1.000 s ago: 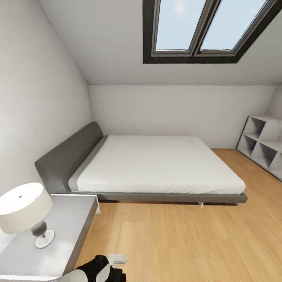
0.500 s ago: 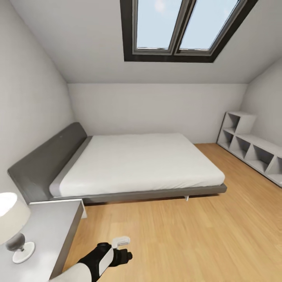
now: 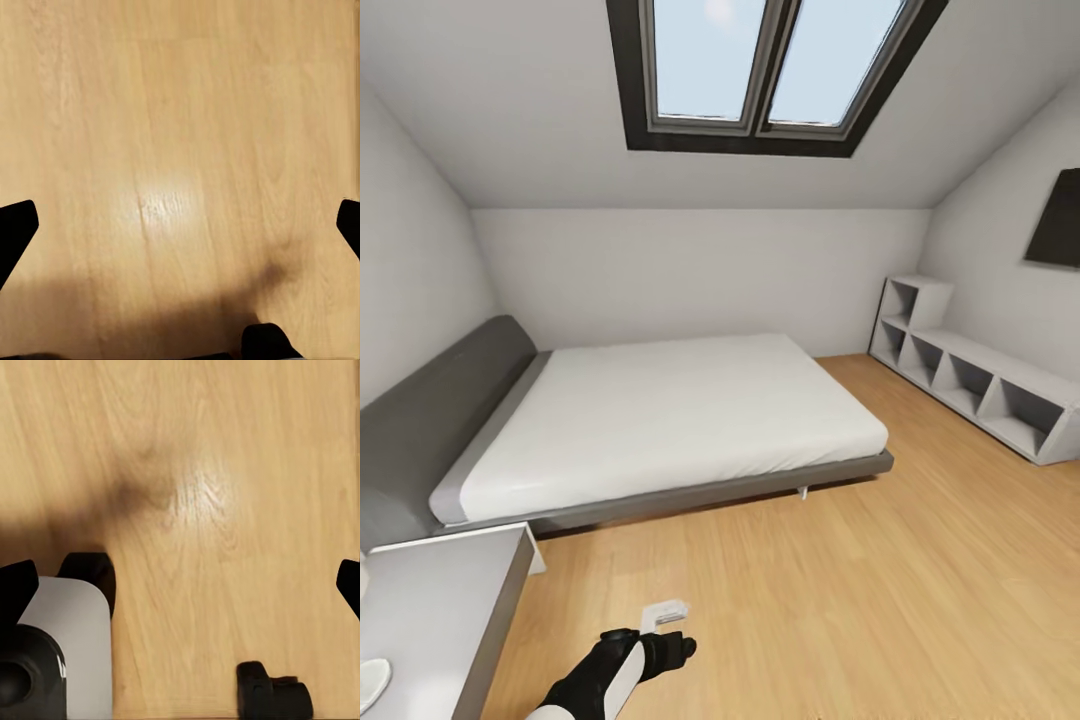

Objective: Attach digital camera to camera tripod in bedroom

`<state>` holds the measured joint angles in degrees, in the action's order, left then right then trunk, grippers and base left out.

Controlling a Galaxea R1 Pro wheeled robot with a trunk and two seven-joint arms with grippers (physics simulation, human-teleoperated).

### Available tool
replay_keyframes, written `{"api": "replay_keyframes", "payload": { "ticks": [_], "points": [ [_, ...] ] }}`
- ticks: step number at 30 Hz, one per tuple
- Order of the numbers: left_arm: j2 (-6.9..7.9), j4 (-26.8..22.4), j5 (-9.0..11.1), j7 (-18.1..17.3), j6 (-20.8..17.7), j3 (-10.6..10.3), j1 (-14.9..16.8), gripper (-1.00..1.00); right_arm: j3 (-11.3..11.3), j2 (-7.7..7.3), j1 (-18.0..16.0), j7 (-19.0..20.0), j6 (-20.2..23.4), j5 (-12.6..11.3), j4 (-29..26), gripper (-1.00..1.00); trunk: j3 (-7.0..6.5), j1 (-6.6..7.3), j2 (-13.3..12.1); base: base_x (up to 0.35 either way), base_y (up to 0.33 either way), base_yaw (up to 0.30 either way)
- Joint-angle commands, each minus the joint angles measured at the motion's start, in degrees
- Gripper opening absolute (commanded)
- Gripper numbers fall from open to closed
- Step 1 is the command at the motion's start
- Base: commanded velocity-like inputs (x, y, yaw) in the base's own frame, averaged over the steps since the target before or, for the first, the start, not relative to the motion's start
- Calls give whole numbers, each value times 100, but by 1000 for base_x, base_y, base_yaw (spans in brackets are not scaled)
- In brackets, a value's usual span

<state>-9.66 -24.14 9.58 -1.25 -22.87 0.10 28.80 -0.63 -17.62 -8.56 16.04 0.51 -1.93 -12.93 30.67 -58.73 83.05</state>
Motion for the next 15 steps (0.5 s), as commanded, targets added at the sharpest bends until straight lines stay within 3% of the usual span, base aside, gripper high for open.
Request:
{"api": "replay_keyframes", "payload": {
  "ticks": [1,15],
  "points": [
    [2,-31,49,3,-34,0,-12,100,-7,-5,-3,29,3,-21,1,100,10,0,3,0,0,-259],
    [6,-104,53,9,-33,-1,-53,100,-7,-30,1,40,-6,-20,1,100,70,0,3,0,0,-259]
  ]
}}
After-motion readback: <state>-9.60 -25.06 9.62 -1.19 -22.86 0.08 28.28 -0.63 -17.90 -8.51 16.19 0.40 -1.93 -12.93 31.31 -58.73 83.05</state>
